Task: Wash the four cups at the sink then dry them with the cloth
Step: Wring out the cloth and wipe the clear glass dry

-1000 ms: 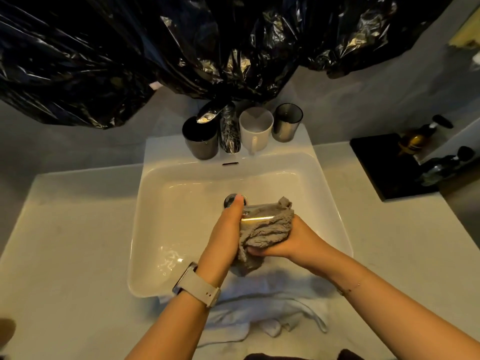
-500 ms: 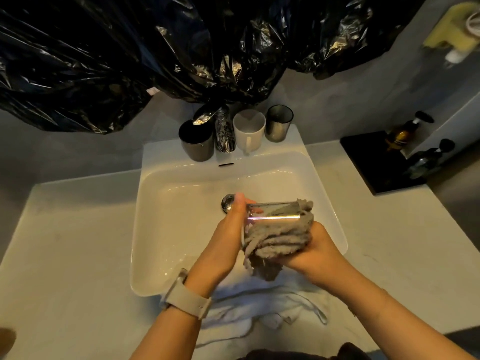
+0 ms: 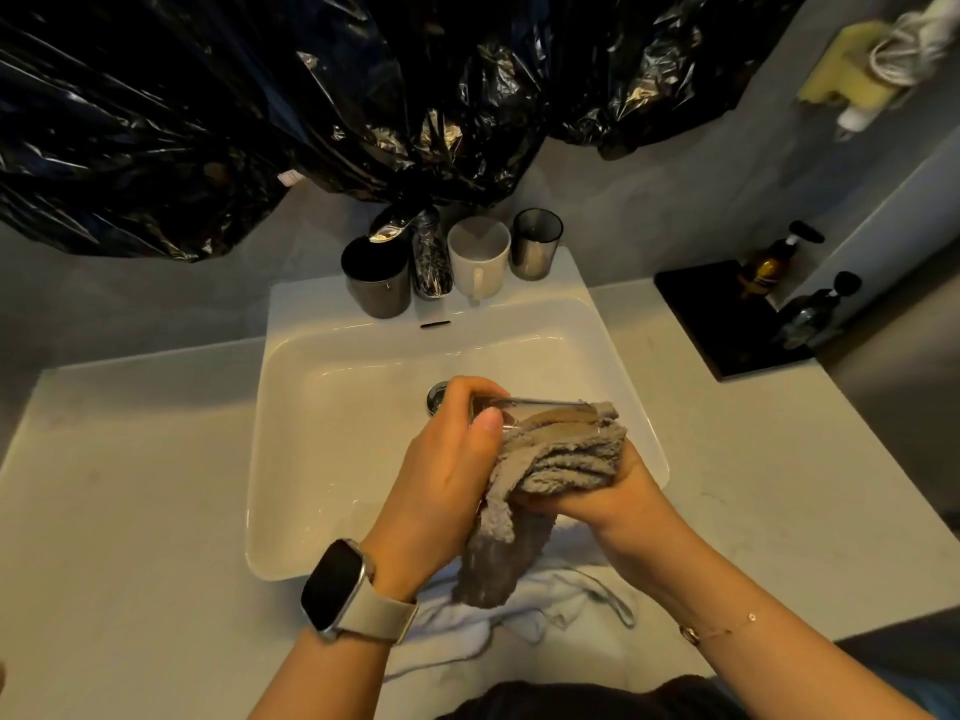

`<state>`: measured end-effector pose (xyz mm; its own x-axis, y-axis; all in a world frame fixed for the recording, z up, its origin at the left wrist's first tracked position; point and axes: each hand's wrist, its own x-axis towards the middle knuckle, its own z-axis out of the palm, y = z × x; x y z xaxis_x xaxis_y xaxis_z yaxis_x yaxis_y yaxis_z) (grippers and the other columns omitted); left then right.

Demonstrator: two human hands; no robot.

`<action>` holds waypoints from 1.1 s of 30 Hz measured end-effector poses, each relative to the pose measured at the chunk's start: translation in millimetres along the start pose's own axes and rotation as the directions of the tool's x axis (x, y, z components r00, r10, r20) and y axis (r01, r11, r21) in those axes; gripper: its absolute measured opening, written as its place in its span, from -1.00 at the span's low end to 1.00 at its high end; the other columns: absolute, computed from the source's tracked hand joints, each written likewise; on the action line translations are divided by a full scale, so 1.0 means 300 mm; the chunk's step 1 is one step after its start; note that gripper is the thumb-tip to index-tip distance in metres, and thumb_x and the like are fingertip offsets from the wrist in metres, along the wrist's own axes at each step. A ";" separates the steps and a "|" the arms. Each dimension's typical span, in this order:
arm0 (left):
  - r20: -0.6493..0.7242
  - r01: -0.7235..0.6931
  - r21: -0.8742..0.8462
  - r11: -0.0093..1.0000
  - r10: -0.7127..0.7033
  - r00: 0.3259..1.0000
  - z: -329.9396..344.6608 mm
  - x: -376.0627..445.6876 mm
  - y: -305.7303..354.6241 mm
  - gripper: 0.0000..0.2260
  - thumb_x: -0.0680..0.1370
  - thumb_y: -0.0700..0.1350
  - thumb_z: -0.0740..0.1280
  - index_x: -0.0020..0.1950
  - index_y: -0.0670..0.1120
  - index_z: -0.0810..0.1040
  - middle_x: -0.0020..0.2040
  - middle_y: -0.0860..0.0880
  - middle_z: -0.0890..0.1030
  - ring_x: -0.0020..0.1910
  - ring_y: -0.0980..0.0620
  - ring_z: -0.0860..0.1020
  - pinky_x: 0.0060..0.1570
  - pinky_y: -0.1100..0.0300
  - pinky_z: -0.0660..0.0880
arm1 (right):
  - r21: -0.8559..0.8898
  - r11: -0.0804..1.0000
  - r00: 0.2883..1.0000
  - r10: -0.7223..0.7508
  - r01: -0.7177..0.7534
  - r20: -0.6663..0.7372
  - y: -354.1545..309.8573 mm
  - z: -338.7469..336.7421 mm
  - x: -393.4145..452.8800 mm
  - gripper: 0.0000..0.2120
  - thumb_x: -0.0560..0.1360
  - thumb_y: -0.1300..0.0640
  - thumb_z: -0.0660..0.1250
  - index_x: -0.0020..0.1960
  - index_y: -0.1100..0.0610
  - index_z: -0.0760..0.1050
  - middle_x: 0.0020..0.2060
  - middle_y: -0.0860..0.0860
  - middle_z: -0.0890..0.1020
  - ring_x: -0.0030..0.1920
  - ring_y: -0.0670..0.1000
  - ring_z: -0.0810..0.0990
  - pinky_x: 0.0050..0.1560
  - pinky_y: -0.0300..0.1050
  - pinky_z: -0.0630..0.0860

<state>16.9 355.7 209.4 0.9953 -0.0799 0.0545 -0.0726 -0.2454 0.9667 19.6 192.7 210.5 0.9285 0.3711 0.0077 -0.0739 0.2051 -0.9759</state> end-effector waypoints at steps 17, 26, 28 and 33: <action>-0.187 0.127 -0.279 0.952 -0.183 0.965 0.067 -0.109 -0.030 -0.56 0.60 0.24 0.15 0.15 -0.12 0.48 -0.02 -0.04 0.69 0.00 0.00 0.66 -0.04 0.22 0.58 | -0.131 0.991 0.995 0.054 -0.042 0.085 0.015 0.007 0.003 -0.63 0.25 0.34 0.51 -0.03 0.01 0.65 -0.11 -0.04 0.73 -0.03 -0.09 0.69 -0.03 -0.26 0.57; 0.009 0.399 -0.391 0.829 -0.430 0.903 0.019 -0.045 0.009 -0.61 0.63 0.17 0.14 0.13 -0.09 0.60 -0.02 -0.07 0.70 0.01 0.07 0.67 0.15 -0.03 0.53 | -0.179 0.979 0.991 -0.072 0.092 0.112 -0.002 0.029 -0.001 -0.60 0.18 0.17 0.57 -0.03 -0.13 0.68 -0.10 -0.17 0.72 -0.01 -0.17 0.67 -0.01 -0.33 0.55; -0.111 0.175 -0.253 0.951 -0.208 0.972 0.046 -0.072 0.015 -0.68 0.63 0.17 0.12 0.09 -0.02 0.50 -0.06 -0.02 0.65 -0.03 0.15 0.63 0.05 0.03 0.53 | -0.043 0.999 0.998 0.013 -0.010 0.066 -0.007 0.005 0.015 -0.62 0.14 0.31 0.54 -0.13 -0.05 0.71 -0.19 -0.11 0.73 -0.10 -0.16 0.69 -0.11 -0.33 0.56; -0.102 0.258 -0.319 0.912 -0.304 0.947 0.043 0.007 -0.001 -0.59 0.49 0.27 0.28 -0.01 -0.08 0.52 -0.17 0.09 0.69 -0.21 0.14 0.64 -0.23 0.38 0.51 | -0.228 0.972 0.991 -0.031 0.061 0.131 -0.036 0.000 0.020 -0.62 0.27 0.35 0.54 -0.06 -0.07 0.66 -0.14 -0.28 0.69 -0.06 -0.27 0.65 -0.04 -0.39 0.52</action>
<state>18.3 343.2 205.9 0.9714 0.0975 -0.2163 0.2108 0.0642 0.9754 26.1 192.9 221.1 0.8748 0.4799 0.0664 0.0675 0.0150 -0.9976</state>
